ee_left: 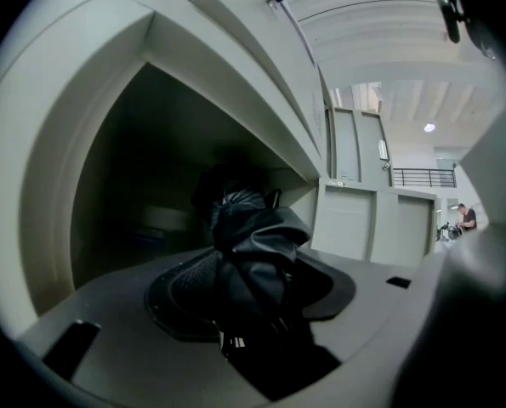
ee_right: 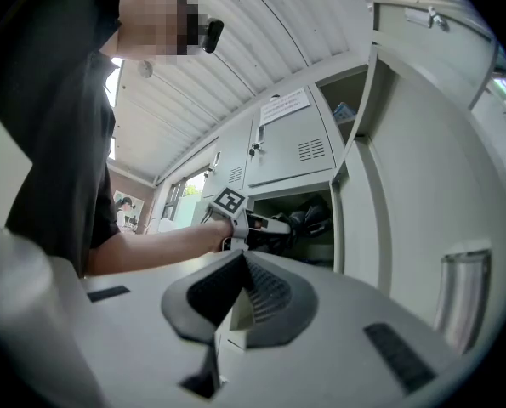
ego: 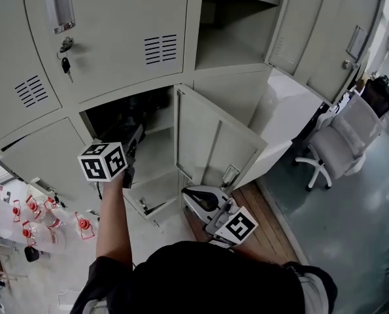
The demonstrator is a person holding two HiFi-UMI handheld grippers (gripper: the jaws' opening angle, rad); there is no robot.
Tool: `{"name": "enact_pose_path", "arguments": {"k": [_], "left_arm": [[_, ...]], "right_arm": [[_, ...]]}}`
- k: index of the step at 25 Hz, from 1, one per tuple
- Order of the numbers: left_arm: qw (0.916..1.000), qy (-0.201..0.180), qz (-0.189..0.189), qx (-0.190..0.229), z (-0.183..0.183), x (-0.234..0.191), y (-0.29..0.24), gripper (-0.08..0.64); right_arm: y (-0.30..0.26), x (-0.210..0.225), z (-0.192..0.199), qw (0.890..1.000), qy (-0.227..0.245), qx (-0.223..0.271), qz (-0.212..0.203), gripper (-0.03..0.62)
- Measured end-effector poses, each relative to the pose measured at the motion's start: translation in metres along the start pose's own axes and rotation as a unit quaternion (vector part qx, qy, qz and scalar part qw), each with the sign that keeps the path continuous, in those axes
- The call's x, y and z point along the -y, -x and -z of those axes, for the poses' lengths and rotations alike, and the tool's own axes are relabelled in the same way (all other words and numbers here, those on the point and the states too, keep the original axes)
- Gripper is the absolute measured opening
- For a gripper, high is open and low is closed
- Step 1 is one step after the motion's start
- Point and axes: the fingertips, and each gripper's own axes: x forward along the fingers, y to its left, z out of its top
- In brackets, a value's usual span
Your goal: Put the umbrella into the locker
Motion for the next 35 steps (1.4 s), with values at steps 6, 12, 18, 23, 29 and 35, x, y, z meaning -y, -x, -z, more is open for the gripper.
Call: {"name": "enact_pose_path", "arguments": {"k": [6,12,18,23,29,35], "left_arm": [[0.9997,-0.009,-0.015,-0.015,0.001,-0.008,-0.018,0.23],[0.9984,-0.029,-0.03,-0.038,0.004,-0.019,-0.034,0.23],[0.9979,-0.017,-0.034,-0.053,0.007,-0.025,-0.054,0.229],[0.9967,-0.019,-0.042,-0.067,0.01,-0.035,-0.063,0.229],[0.9948,-0.027,-0.049,-0.085,0.014,-0.043,-0.072,0.229],[0.9929,-0.032,-0.056,-0.101,0.022,-0.051,-0.082,0.229]], "right_arm": [[0.01,-0.002,0.004,1.0,-0.001,-0.009,0.007,0.012],[0.014,0.001,0.003,1.0,0.002,-0.002,0.014,0.012],[0.027,0.007,-0.007,1.0,0.01,0.009,0.023,0.012],[0.034,0.005,-0.003,0.999,-0.001,0.01,0.032,0.012],[0.039,0.009,0.0,0.999,0.0,0.008,0.042,0.012],[0.039,0.008,-0.001,0.999,0.001,0.008,0.039,0.011]]}}
